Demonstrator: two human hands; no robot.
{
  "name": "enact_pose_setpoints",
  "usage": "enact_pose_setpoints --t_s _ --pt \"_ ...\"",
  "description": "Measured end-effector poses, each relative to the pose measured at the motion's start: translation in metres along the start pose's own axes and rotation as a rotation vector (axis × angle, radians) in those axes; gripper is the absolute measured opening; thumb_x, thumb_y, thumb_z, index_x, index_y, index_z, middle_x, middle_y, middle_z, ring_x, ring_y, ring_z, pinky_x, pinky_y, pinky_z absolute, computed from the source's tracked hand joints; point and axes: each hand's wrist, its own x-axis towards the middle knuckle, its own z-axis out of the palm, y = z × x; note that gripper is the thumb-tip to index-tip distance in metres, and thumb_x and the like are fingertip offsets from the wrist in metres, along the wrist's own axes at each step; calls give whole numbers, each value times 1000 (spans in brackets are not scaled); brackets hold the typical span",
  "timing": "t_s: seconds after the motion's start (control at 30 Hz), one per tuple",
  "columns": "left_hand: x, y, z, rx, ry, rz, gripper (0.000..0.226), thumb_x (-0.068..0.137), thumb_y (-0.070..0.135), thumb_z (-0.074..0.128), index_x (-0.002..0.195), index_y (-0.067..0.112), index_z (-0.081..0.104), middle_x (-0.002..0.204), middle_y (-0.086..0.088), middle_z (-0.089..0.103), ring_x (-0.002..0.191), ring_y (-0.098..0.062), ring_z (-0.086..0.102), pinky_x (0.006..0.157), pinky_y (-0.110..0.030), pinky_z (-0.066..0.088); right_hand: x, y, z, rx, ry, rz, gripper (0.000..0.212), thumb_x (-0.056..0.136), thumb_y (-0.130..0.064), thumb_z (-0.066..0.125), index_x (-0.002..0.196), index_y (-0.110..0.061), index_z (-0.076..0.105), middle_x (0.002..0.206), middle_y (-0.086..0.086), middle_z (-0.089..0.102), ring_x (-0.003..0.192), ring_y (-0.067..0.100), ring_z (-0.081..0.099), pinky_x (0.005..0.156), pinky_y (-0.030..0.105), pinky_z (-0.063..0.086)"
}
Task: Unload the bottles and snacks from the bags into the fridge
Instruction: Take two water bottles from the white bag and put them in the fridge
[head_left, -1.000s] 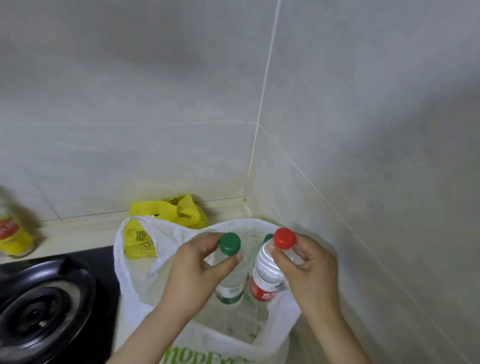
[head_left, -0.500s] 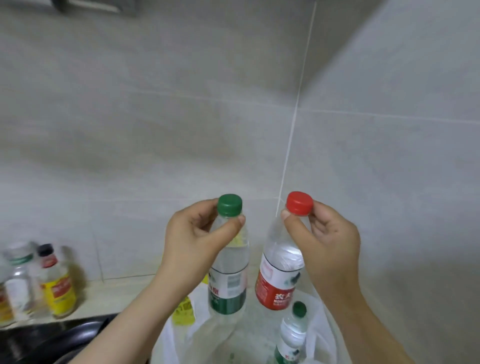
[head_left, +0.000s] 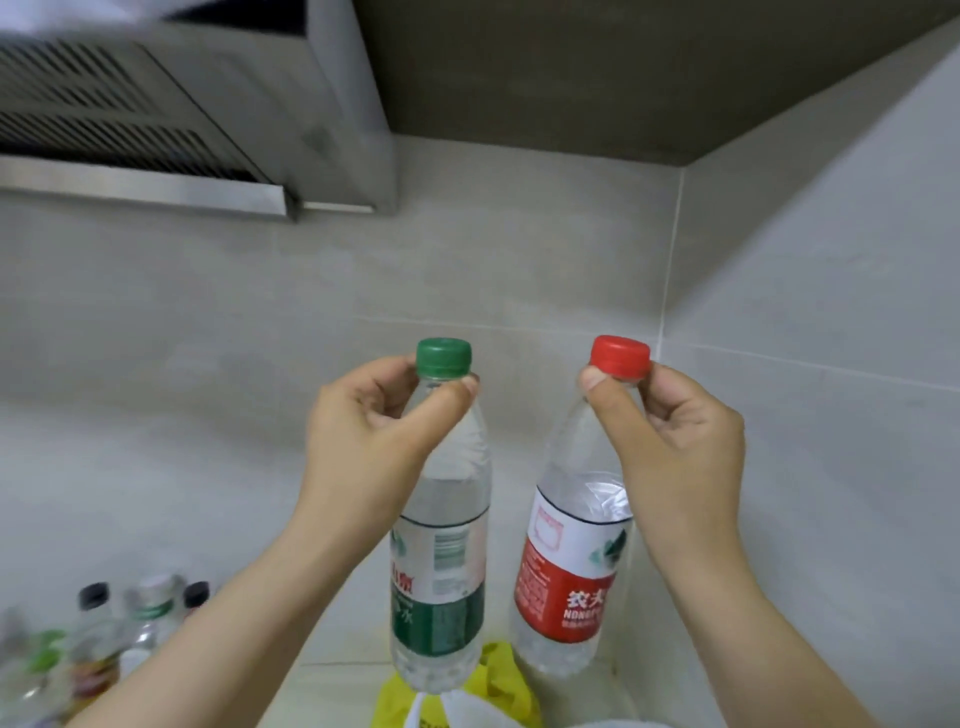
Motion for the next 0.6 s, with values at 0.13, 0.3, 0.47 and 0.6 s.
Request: enact_pose_setpoints --t_s 0.13,0.3,0.47,0.6 --pt "1 13 -2 84 54 10 8 78 12 72 84 13 76 80 4 76 73 -6 68 72 -18 54 9 -1 10 68 -69 4 2 81 -17 72 80 -16 74 63 -11 68 59 -2 57 58 9 44" --pt "-4 30 -4 198 155 46 11 78 13 73 88 16 76 79 7 76 77 -8 71 69 -12 53 21 1 21 169 -190 3 3 81 -21 72 82 -19 74 71 -7 73 64 1 62 60 10 46" --pt "-13 45 -8 345 263 77 10 77 17 74 86 19 76 78 8 75 78 -8 71 75 -21 54 27 5 35 274 -287 -2 1 80 -23 73 81 -23 74 71 -11 73 64 0 62 61 10 46" --pt "-26 58 -21 426 357 92 10 75 18 73 85 20 76 79 7 76 80 -14 72 78 -28 56 19 1 51 370 -371 0 6 81 -19 72 79 -25 71 61 -19 67 55 -5 56 57 5 40"
